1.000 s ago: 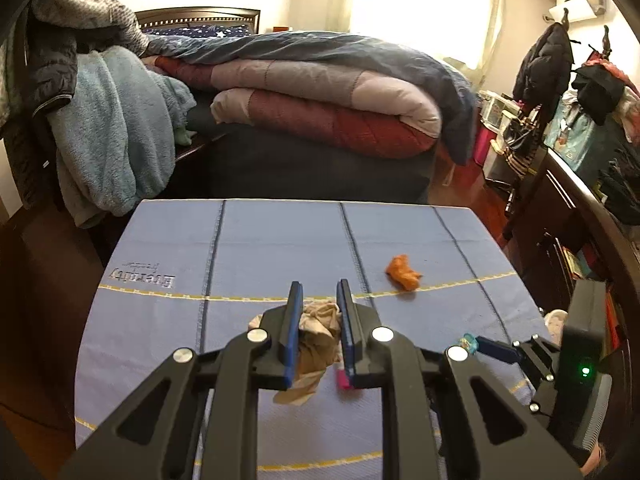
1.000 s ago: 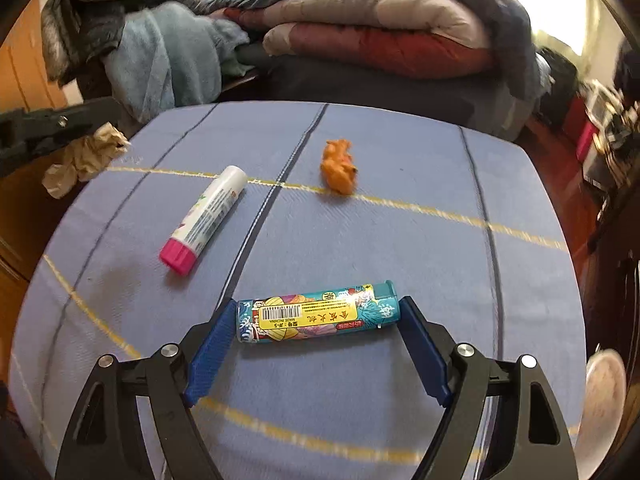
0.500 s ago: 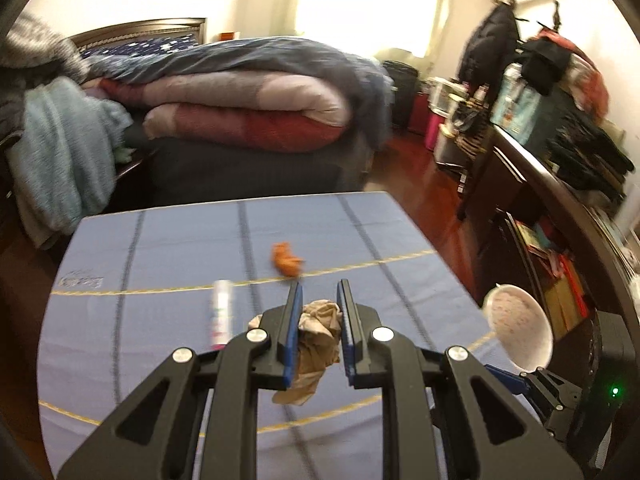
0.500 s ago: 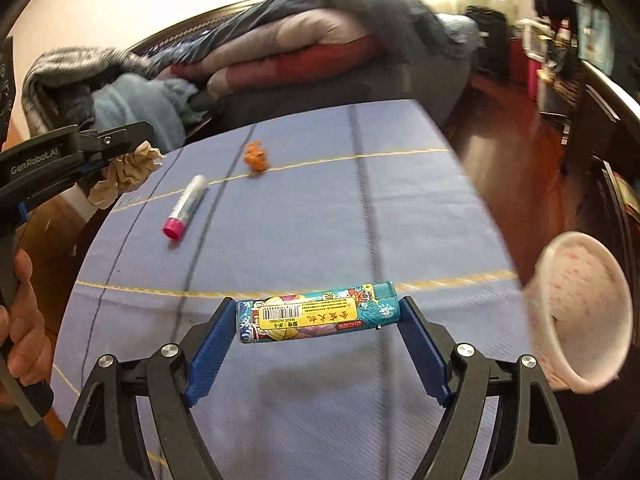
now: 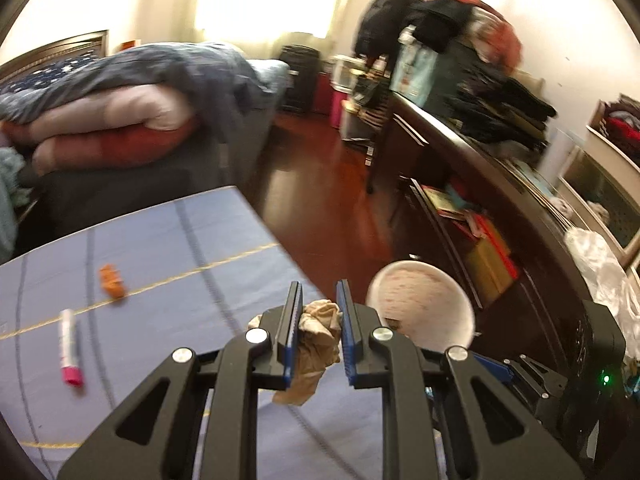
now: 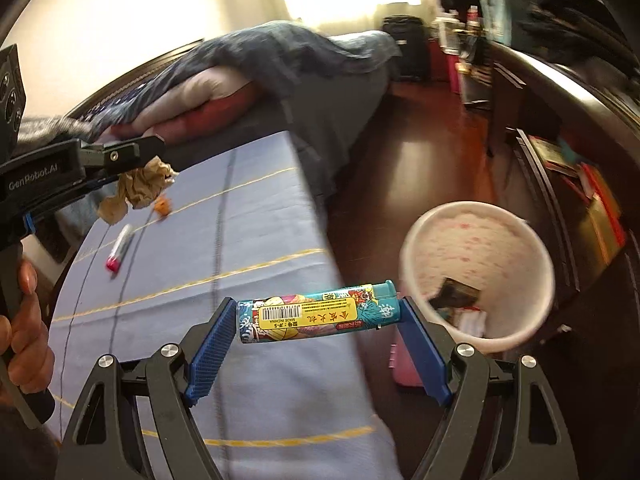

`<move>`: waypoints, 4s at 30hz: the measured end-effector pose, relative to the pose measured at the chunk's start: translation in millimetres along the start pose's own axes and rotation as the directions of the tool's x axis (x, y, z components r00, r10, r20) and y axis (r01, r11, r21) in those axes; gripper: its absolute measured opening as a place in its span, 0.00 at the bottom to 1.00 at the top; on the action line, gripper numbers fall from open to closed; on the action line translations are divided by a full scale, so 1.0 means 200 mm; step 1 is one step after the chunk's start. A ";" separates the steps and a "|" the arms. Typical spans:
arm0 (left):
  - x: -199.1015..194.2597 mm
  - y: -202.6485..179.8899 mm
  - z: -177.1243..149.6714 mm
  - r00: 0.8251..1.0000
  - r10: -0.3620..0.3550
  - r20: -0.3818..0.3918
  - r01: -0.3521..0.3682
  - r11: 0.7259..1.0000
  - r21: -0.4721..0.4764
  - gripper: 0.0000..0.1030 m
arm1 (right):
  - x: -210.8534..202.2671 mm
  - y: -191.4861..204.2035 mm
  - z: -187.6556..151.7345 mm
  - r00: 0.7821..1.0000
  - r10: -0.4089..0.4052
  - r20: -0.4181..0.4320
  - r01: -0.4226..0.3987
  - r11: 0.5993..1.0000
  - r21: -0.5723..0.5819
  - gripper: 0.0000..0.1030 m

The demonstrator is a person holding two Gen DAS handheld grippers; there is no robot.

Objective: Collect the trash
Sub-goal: 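Carry the paper and candy tube over the wastebasket, then open both tools to drop the paper and tube into the wastebasket, then move both open tools back over the table, then grasp the white glue stick with the left tool, then grasp the orange toy with the right tool while the left tool holds the glue stick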

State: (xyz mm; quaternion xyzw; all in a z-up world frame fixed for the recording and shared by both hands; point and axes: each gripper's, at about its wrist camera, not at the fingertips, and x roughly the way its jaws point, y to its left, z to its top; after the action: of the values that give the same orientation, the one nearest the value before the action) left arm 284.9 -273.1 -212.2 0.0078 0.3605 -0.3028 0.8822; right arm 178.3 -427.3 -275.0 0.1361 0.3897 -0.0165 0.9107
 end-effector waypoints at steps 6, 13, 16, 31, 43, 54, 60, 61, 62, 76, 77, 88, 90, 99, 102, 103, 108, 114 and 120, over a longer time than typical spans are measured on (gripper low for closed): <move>0.15 -0.25 0.04 0.997 -0.074 -0.033 0.077 0.993 0.084 0.19 | -0.06 -0.26 0.00 0.997 -0.073 0.032 0.069 0.993 0.094 0.78; 0.37 -0.51 0.07 0.989 -0.134 -0.067 0.144 0.976 0.163 0.19 | -0.08 -0.50 0.00 0.988 -0.149 0.050 0.139 0.976 0.168 0.78; 0.47 -0.59 0.08 0.984 -0.154 -0.088 0.168 0.969 0.179 0.19 | -0.07 -0.59 0.01 0.983 -0.174 0.057 0.160 0.969 0.189 0.78; 0.87 -0.80 0.08 0.975 -0.148 -0.165 0.185 0.952 0.243 0.21 | 0.14 -0.83 0.05 0.968 -0.249 0.024 0.236 0.942 0.237 0.78; 0.94 -0.75 0.15 0.972 -0.183 -0.144 0.209 0.960 0.188 0.66 | 0.29 -0.86 0.05 0.943 -0.333 -0.001 0.327 0.922 0.206 0.84; 0.79 -0.59 0.15 0.987 -0.127 -0.094 0.140 0.978 0.154 0.75 | 0.24 -0.74 0.03 0.943 -0.330 -0.039 0.331 0.922 0.199 0.86; 0.61 -0.36 0.14 0.998 -0.009 -0.055 0.015 0.994 0.113 0.80 | 0.18 -0.56 0.06 0.960 -0.280 -0.020 0.279 0.946 0.164 0.90; 0.58 -0.31 0.13 0.999 0.011 -0.049 -0.006 0.995 0.104 0.81 | 0.17 -0.52 0.06 0.964 -0.267 -0.017 0.266 0.952 0.154 0.90; 0.55 -0.28 0.13 0.999 0.030 -0.043 -0.026 0.995 0.097 0.82 | 0.17 -0.48 0.07 0.967 -0.253 -0.014 0.253 0.957 0.145 0.90; 0.02 0.51 -0.05 0.929 0.370 -0.010 -0.369 0.923 -0.107 0.94 | 0.16 0.21 0.12 0.999 -0.031 -0.013 0.029 0.994 -0.104 0.94; 0.00 0.57 -0.07 0.921 0.389 -0.019 -0.388 0.913 -0.125 0.94 | 0.17 0.24 0.12 1.000 -0.021 -0.018 0.019 0.993 -0.116 0.94; 0.09 1.13 -0.24 0.871 0.455 -0.188 -0.491 0.831 -0.261 0.81 | 0.25 0.63 0.12 0.997 0.057 -0.056 -0.069 0.967 -0.243 0.94; 0.14 1.19 -0.26 0.874 0.435 -0.218 -0.483 0.829 -0.282 0.74 | 0.27 0.68 0.14 0.997 0.057 -0.054 -0.069 0.963 -0.260 0.94; 0.11 1.29 -0.30 0.877 0.435 -0.203 -0.478 0.830 -0.289 0.23 | 0.46 0.91 0.34 0.994 0.087 -0.058 -0.100 0.961 -0.257 0.94; 0.05 1.33 -0.34 0.882 0.430 -0.195 -0.471 0.827 -0.308 0.23 | 0.59 1.02 0.40 0.992 0.106 -0.073 -0.122 0.957 -0.263 0.94; 0.02 1.35 -0.35 0.883 0.430 -0.189 -0.469 0.824 -0.317 0.23 | 0.62 1.05 0.41 0.992 0.104 -0.077 -0.121 0.956 -0.268 0.94; -0.11 1.42 -0.39 0.879 0.447 -0.164 -0.475 0.806 -0.352 0.23 | 0.84 1.22 0.43 0.992 0.080 -0.095 -0.105 0.945 -0.309 0.93; -0.20 1.49 -0.40 0.881 0.450 -0.148 -0.471 0.798 -0.377 0.23 | 1.04 1.38 0.44 0.992 0.028 -0.123 -0.071 0.933 -0.353 0.80; -0.21 1.52 -0.40 0.887 0.437 -0.145 -0.458 0.801 -0.386 0.23 | 1.13 1.43 0.42 0.989 -0.015 -0.147 -0.042 0.924 -0.379 0.61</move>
State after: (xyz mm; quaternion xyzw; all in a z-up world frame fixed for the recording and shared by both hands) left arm 374.7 16.5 -307.1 -0.0850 0.4250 -0.0033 0.9012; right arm 434.9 -156.5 -313.7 -0.0400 0.4509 0.0758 0.8885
